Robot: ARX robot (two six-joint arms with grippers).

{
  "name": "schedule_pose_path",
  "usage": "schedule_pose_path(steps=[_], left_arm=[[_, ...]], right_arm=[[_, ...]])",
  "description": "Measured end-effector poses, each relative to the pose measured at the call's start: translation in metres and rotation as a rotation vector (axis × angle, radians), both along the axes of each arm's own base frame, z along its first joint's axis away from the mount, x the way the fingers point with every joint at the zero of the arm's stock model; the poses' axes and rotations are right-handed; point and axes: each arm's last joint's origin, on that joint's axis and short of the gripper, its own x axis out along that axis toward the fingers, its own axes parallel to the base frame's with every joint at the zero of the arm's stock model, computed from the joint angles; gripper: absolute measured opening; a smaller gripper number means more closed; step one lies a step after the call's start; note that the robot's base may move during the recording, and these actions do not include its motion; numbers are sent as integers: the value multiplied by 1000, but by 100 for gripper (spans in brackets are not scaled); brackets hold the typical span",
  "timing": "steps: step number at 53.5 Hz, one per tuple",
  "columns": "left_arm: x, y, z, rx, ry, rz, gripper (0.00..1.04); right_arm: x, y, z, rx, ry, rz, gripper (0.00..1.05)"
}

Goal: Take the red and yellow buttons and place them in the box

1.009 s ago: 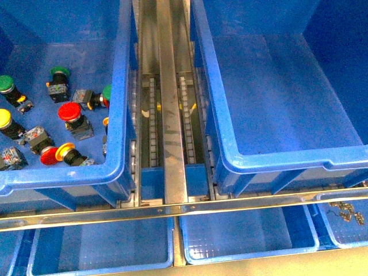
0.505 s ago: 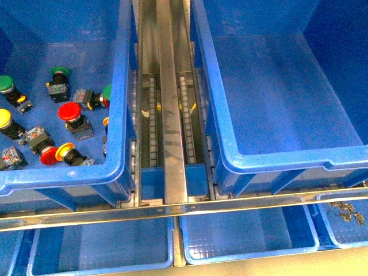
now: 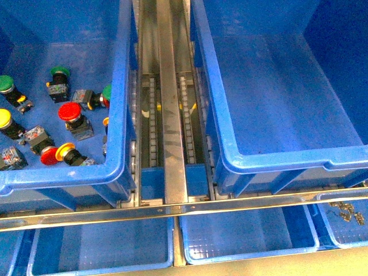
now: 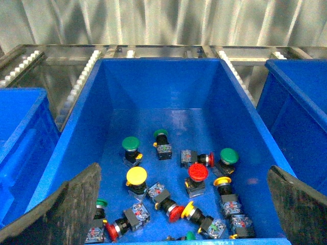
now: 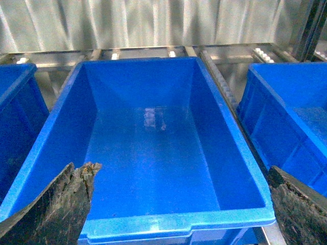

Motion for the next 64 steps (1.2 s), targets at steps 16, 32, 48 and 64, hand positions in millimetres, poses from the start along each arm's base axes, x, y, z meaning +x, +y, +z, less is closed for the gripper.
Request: schedule_pose_path(steps=[16,32,48,64], left_arm=[[0,0,0,0,0,0,97],[0,0,0,0,0,0,97],[0,0,0,0,0,0,97],[13,2,7,-179,472,36,97]], right_arm=[[0,0,0,0,0,0,99],[0,0,0,0,0,0,99],[0,0,0,0,0,0,99],[0,0,0,0,0,0,99]])
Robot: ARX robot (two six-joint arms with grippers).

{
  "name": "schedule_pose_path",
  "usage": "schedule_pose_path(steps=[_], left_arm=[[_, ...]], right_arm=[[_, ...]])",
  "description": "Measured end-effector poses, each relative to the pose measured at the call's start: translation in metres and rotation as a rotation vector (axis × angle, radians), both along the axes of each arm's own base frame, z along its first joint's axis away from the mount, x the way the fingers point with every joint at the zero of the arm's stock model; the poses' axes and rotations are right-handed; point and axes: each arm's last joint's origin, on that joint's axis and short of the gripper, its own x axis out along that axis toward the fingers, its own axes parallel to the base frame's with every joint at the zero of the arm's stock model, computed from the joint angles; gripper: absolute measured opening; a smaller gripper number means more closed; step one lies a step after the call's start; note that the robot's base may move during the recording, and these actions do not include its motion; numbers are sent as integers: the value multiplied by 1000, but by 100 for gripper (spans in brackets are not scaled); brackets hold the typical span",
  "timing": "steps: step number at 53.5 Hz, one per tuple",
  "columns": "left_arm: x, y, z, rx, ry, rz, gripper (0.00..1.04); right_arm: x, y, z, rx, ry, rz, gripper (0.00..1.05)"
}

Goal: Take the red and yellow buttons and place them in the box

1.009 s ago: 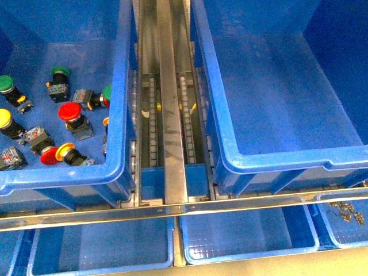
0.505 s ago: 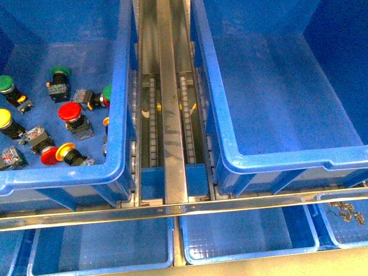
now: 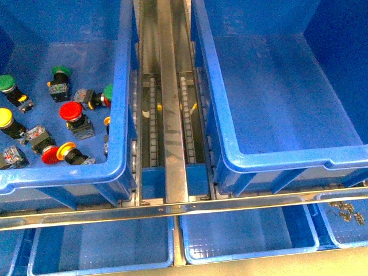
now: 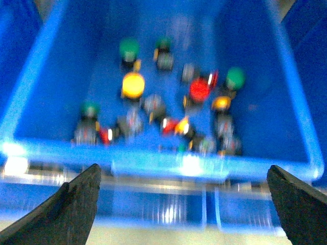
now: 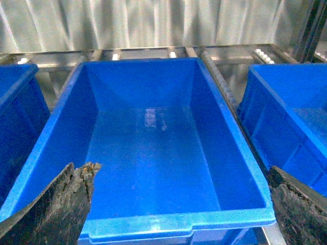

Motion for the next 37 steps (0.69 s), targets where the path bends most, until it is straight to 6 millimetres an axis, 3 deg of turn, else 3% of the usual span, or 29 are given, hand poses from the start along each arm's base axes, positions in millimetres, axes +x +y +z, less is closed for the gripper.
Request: schedule_pose_path(steps=[15,20,27,37], left_arm=[[94,28,42,5,15,-71,97],[122,35,37,84,41,-157,97],[168,36,7,207,126,-349,97],[211,26,-10,322,127,-514,97]], right_arm=[[0,0,0,0,0,0,99],[0,0,0,0,0,0,99],[0,0,0,0,0,0,99],[0,0,0,0,0,0,99]])
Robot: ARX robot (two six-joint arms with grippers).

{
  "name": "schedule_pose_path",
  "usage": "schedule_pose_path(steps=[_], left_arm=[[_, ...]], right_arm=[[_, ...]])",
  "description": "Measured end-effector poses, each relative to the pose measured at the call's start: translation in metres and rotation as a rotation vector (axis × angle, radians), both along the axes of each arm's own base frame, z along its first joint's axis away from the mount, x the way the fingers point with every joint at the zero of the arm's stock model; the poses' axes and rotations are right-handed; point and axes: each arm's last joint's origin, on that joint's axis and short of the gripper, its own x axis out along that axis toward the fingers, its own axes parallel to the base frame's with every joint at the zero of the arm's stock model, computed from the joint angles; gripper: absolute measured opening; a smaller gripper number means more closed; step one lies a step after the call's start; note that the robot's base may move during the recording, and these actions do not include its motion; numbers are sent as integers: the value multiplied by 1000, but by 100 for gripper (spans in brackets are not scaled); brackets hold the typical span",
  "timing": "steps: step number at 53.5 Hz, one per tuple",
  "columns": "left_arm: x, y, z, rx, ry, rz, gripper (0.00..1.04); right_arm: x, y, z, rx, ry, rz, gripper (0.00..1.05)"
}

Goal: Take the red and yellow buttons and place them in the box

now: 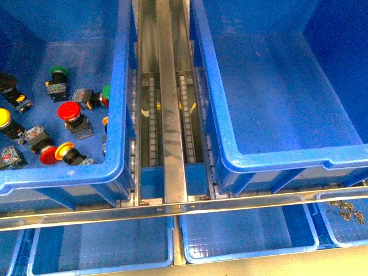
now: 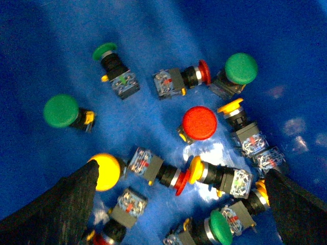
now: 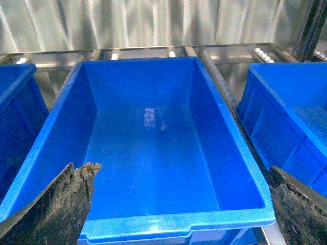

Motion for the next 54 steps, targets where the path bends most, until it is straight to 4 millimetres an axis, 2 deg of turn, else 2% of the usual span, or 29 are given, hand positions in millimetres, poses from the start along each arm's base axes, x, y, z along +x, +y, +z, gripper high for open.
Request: schedule_pose_path(steps=[6,17,23,34,54], left_arm=[[21,-8,-11,41,12,-69,97],[47,-19,-31,63,49,-137,97],[60,-29,-53,71,92,-178,97],[74,-38,-75,84,131,-206,97],[91,-40,-91,91,160,-207,97]], right_arm=[[0,0,0,0,0,0,99],[0,0,0,0,0,0,99],[0,0,0,0,0,0,99],[0,0,0,0,0,0,99],[0,0,0,0,0,0,99]])
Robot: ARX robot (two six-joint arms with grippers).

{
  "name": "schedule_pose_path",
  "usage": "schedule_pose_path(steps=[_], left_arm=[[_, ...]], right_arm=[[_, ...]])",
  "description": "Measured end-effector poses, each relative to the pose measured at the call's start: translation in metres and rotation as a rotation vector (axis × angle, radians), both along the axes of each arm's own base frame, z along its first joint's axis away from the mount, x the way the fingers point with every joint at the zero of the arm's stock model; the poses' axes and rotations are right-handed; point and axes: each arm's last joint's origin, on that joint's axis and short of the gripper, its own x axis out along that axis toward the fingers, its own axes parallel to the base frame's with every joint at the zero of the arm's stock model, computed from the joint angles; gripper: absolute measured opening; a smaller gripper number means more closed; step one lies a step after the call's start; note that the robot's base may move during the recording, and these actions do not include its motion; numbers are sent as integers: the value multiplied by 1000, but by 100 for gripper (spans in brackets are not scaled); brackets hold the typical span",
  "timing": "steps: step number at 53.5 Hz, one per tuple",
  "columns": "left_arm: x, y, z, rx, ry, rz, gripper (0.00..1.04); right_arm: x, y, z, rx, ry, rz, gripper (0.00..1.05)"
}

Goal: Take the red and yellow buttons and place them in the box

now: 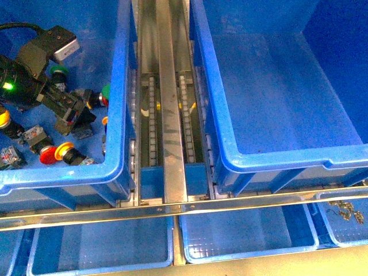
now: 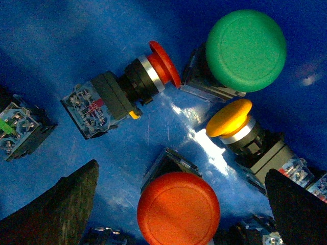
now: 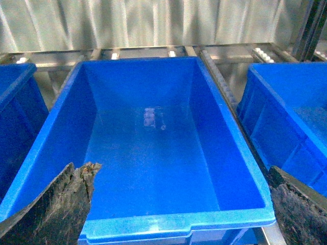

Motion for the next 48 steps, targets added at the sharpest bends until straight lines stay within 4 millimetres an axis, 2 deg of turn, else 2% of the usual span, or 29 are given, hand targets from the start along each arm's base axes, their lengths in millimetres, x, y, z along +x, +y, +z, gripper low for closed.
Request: schedule_pose_path(steps=[31,39,44,48], left_arm=[[8,-4,-10,-3,18,-7,95],[8,-5,-10,-5,21,-8,72],[8,-5,-11,-7,24,-5,53],[8,-5,-12,-7,25,-4,42]], right_arm=[[0,0,0,0,0,0,99],[0,0,0,0,0,0,99],[0,0,0,0,0,0,99],[0,0,0,0,0,0,99]])
